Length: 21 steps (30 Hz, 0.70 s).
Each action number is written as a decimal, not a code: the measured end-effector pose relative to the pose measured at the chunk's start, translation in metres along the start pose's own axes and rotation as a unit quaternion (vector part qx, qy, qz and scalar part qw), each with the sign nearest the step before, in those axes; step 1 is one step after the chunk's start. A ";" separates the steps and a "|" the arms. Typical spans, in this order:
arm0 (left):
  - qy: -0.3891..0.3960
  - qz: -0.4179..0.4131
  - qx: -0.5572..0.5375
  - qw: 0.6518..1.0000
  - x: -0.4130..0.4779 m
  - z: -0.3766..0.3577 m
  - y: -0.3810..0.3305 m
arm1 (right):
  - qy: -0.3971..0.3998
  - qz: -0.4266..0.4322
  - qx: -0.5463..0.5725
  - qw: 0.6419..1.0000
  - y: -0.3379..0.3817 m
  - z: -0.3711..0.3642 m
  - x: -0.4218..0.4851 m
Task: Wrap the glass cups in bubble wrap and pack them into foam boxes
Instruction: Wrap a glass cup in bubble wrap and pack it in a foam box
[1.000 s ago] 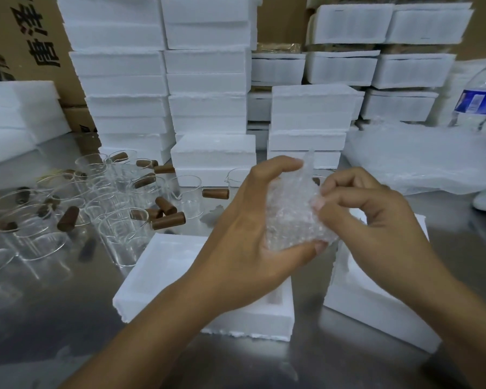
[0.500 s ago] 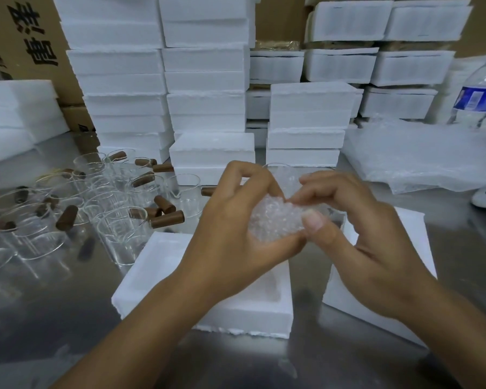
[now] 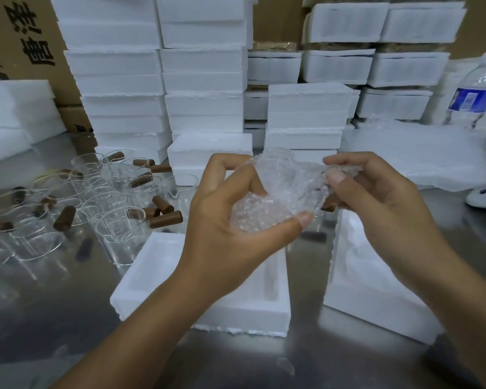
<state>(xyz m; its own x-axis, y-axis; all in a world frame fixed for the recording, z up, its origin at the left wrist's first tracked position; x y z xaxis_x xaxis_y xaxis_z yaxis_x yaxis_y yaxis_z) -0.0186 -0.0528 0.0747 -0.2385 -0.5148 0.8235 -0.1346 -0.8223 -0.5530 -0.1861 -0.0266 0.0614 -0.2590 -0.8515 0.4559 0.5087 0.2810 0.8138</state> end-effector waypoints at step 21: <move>0.401 -0.124 0.210 0.883 -0.072 -0.124 -0.034 | -0.210 -0.258 0.157 0.930 -0.075 0.070 0.014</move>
<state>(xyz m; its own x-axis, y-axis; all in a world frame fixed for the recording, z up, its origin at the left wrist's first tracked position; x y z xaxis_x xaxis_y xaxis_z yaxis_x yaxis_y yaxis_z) -0.1157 0.0428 0.0184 -0.8787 -0.1084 0.4650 0.0513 -0.9897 -0.1338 -0.2859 -0.0284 0.0319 -0.7330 -0.6798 0.0231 -0.0194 0.0548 0.9983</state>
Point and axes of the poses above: each hand's wrist, its own x-axis towards the middle knuckle, its own z-axis out of the back of the hand, y = z × x, the point moved 8 cm from there along x, towards the middle knuckle, and after that the axes turned 14 degrees about -x, right-handed, at the moved point
